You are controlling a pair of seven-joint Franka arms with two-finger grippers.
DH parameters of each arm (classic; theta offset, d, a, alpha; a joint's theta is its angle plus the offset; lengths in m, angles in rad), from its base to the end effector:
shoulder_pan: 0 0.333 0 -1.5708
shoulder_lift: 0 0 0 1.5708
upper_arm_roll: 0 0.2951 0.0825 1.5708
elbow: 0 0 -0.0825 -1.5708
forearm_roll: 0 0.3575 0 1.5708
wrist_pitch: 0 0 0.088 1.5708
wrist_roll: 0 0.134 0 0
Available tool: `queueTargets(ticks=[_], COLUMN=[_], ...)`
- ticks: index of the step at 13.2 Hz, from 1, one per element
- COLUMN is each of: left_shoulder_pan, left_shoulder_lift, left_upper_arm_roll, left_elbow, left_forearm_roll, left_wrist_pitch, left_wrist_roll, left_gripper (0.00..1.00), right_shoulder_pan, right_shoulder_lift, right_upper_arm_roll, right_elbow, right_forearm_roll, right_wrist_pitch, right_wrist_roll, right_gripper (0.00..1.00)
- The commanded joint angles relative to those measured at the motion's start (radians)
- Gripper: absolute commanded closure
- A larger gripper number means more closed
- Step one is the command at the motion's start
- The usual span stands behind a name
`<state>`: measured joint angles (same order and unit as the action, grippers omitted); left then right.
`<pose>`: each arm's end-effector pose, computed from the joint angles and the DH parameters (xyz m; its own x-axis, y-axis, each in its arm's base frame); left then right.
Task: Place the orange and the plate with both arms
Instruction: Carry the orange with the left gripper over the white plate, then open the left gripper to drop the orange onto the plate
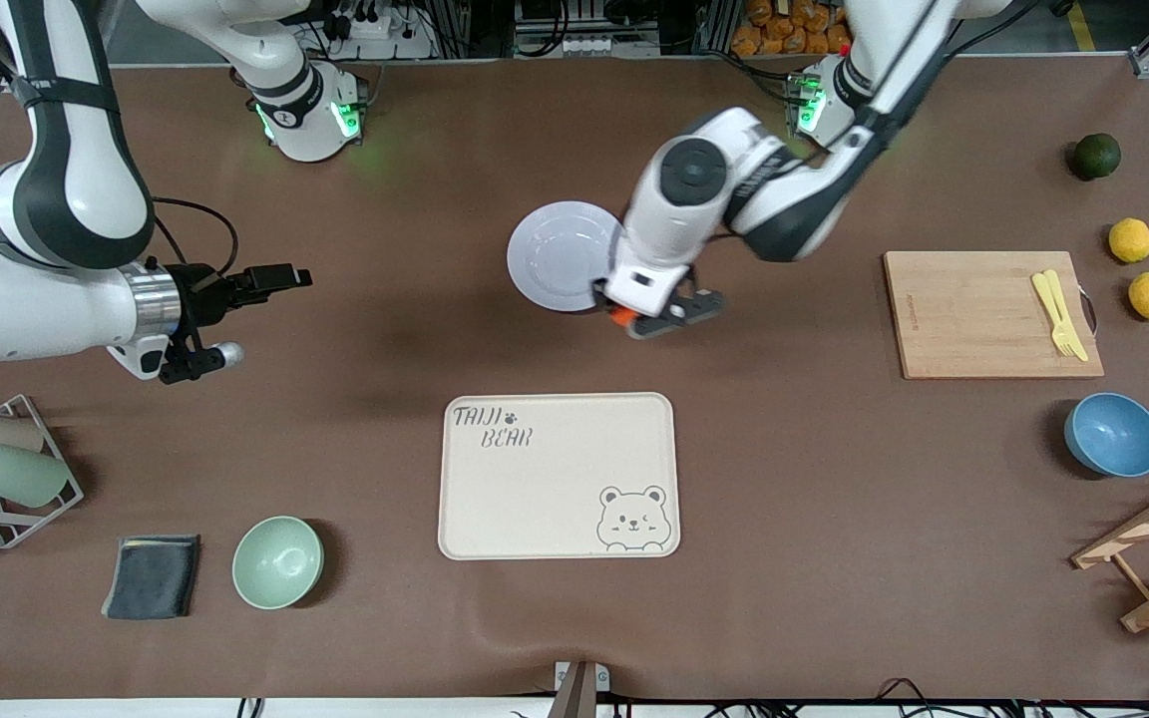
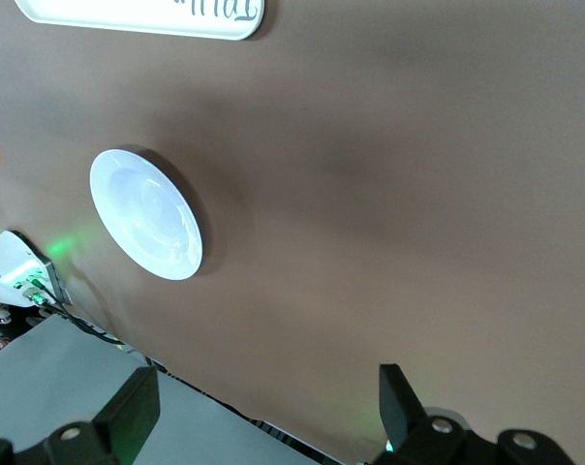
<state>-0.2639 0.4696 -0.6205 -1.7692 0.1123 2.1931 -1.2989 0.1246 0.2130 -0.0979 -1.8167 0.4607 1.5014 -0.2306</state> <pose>0.4215 -0.4606 0.3122 0.9097 0.3860 -0.1531 0.4018 -0.9113 0.0899 0.5129 0.0778 0.3718 0.8824 0.2522 -0.3972 0.0322 -0.8746 -0.4838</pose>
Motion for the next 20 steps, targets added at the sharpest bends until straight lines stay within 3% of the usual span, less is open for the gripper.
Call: queueTargets(ticks=[1,7,13,17,18,19,20], left_shoulder_pan=[-0.081,-0.139,-0.187,-0.195,-0.195,-0.195,-0.196], left_shoulder_lift=[0.098,0.132,0.179,0.199,0.207,0.211,0.210], left_upper_arm_roll=[0.008,0.007,0.008,0.013,0.013,0.015,0.027], left_elbow=[0.094,-0.073,-0.139,-0.145,-0.142,-0.142,-0.139], left_forearm_roll=[0.015,0.012,0.012,0.024,0.024,0.026,0.026], left_wrist_pitch=[-0.024,0.032,0.206,0.228,0.232,0.243,0.244], left_wrist_roll=[-0.120,-0.267,-0.324,-0.324,-0.324,-0.324,-0.324], left_gripper=[0.80,0.78,0.77,0.73,0.62,0.40,0.00], right_shoulder_pan=[-0.002,0.001,-0.002,-0.003,-0.003,-0.003,-0.005], right_shoulder_lift=[-0.027,-0.026,-0.024,-0.023,-0.023,-0.021,-0.021], right_upper_arm_roll=[0.007,0.009,0.009,0.009,0.009,0.009,0.009], right_elbow=[-0.024,-0.024,-0.027,-0.027,-0.027,-0.027,-0.027], right_forearm_roll=[-0.022,-0.022,-0.022,-0.022,-0.022,-0.022,-0.022], right_wrist_pitch=[0.008,0.000,-0.004,-0.012,-0.012,-0.016,-0.016], right_wrist_roll=[-0.012,-0.010,-0.010,-0.010,-0.010,-0.010,-0.010], right_gripper=[0.00,0.00,0.00,0.00,0.00,0.00,0.00])
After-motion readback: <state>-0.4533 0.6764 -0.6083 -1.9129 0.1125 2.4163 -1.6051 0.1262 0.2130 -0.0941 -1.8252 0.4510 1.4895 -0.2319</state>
